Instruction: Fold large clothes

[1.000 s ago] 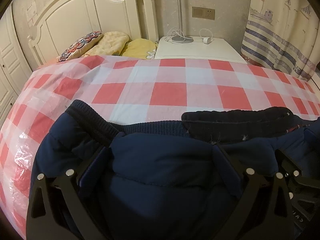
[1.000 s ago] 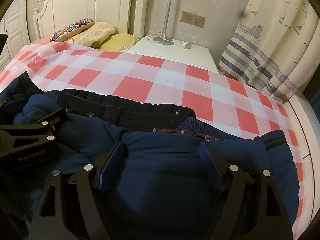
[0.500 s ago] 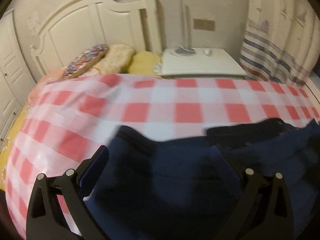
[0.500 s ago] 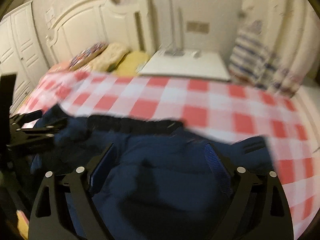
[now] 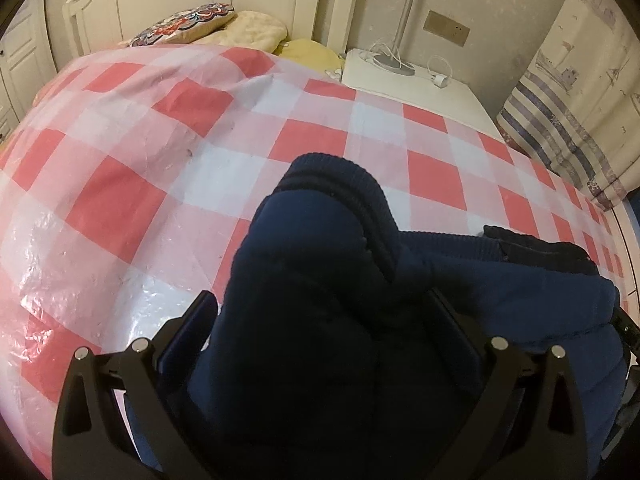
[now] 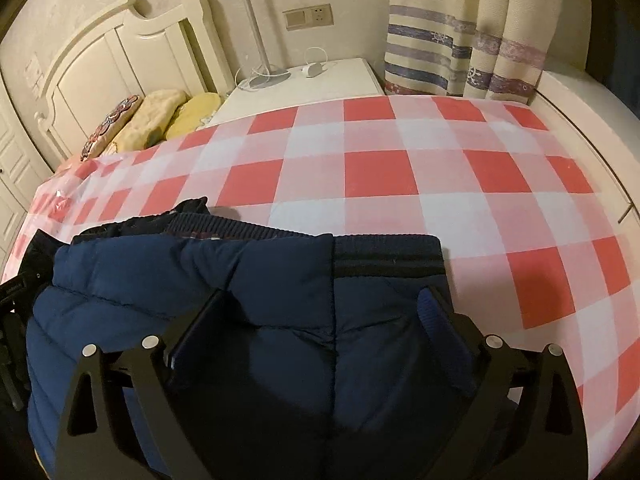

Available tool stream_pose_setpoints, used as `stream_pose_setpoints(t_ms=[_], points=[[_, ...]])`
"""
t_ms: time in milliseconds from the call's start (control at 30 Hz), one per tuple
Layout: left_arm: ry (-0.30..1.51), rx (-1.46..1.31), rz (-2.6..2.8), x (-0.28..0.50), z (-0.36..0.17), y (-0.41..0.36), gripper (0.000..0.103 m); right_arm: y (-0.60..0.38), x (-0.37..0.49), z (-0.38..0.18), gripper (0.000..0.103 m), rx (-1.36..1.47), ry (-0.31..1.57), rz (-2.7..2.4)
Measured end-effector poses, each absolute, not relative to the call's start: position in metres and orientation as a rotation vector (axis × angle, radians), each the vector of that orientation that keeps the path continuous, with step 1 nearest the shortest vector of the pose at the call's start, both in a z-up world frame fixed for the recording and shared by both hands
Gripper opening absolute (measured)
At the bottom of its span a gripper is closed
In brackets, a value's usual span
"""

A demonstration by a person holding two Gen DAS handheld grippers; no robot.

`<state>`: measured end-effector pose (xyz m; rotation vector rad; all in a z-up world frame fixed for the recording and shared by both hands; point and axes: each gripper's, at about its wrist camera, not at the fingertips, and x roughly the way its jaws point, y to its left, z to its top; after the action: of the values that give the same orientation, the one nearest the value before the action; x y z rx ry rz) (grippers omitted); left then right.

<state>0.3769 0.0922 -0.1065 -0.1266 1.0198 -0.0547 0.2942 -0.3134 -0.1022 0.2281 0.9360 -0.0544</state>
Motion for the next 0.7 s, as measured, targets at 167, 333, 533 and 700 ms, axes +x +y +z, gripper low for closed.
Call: stream_pose_setpoints(t_ms=[167,333,533,700], points=[[1.03,-0.235,-0.075,0.377,-0.11,0.107,0.101,-0.327,0.292,-0.104,0.098,0.324,0.902,0.003],[0.907,-0.278,0.016,0.36,-0.096,0.118,0.099,-0.328,0.288,-0.102,0.098,0.351,0.879,0.011],[0.676,-0.006,0.016,0.318,-0.043,0.07,0.099,-0.316,0.266,-0.067,0.097,0.25,0.767,-0.118],[0.673,0.169,-0.085,0.295,-0.026,0.009,0.101,-0.27,0.244,-0.024,0.097,0.134,0.7,-0.013]])
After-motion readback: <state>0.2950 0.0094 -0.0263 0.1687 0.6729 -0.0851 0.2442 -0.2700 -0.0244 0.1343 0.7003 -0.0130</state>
